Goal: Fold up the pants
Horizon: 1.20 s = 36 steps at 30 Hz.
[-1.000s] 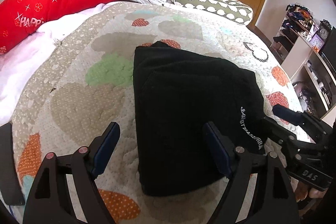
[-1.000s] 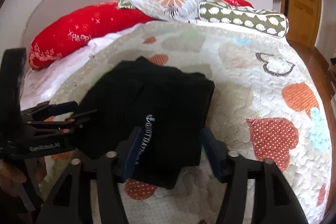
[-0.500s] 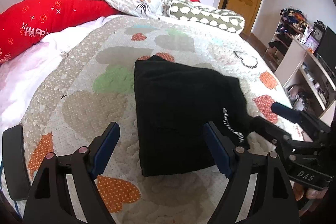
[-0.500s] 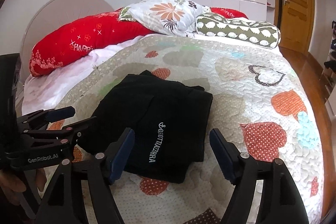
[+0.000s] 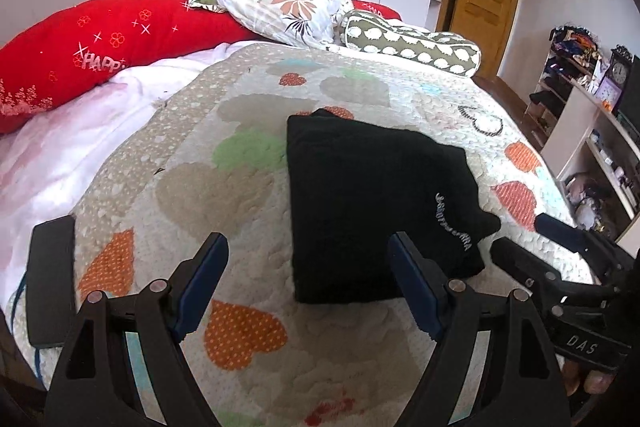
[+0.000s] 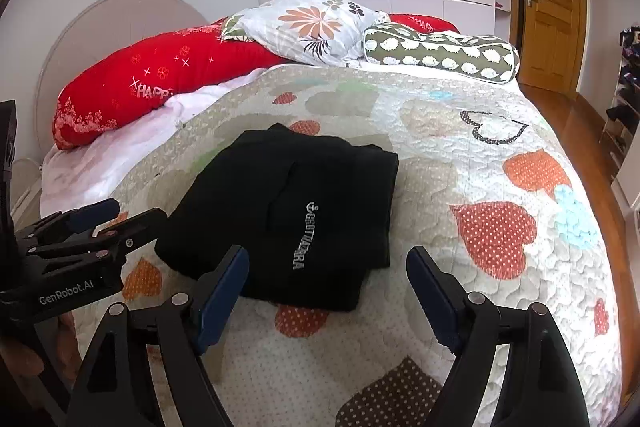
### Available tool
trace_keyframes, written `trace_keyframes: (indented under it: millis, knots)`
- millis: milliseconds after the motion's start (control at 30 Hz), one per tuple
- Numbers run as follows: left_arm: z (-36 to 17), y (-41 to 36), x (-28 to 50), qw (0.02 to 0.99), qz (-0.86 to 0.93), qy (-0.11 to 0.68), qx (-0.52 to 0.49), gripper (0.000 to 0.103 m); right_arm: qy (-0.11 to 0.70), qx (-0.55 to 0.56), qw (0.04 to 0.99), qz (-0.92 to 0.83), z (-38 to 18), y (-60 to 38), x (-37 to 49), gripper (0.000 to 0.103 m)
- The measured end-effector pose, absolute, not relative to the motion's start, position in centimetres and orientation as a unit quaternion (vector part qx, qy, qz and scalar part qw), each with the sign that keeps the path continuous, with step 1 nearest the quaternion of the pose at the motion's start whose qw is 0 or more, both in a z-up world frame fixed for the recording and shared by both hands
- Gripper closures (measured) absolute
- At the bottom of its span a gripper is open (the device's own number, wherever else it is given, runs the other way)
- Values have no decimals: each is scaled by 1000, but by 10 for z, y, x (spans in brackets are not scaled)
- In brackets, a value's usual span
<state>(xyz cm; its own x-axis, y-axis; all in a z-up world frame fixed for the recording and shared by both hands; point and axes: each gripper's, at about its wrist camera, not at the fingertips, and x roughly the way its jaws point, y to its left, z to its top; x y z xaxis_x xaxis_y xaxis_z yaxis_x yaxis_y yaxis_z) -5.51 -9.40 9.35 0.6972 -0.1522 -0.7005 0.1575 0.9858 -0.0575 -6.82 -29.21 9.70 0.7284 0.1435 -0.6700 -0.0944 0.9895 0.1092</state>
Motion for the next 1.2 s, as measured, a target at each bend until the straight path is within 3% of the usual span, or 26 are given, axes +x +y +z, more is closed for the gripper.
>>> trace_keyframes:
  millis: [1200]
  knots:
    - [115,-101,-96,933,-94,347,26,21,361,35,930,67,107,-294,-99,20]
